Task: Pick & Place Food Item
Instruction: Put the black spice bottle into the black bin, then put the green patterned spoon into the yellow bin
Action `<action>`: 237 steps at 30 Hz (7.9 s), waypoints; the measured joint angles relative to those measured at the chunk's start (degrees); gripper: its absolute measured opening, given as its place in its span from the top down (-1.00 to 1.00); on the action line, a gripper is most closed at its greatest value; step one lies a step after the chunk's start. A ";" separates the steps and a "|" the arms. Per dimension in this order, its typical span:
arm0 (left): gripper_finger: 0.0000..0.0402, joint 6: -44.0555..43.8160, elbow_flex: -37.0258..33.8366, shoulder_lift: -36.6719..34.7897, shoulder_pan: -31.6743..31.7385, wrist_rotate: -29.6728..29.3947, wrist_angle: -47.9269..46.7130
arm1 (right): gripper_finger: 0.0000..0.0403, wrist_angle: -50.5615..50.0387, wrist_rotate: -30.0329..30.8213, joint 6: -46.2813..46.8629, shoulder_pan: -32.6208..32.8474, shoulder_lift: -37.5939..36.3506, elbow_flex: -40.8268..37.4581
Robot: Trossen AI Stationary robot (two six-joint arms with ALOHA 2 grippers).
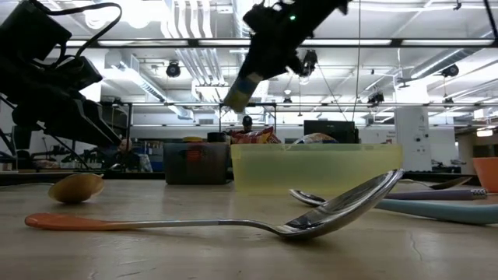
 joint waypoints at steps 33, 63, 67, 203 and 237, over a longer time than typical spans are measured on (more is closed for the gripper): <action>-0.58 0.00 0.02 -0.01 -0.01 -0.02 -0.76 | -0.09 1.12 -1.16 -1.42 -5.45 16.12 9.31; -0.58 0.00 0.00 0.00 0.00 0.00 -1.38 | -0.09 2.84 -1.32 -3.15 -5.66 16.34 9.13; -0.58 0.00 0.02 0.00 -0.01 -0.01 -1.38 | -0.09 3.13 -1.19 -3.19 -5.66 16.62 9.00; -0.58 0.00 0.00 -0.02 0.00 0.00 -1.58 | -0.71 -39.38 15.16 52.68 18.26 -29.51 -36.92; -0.58 0.00 0.01 -0.02 0.00 0.00 -1.59 | -0.71 -14.81 3.93 40.99 5.45 -29.41 -53.38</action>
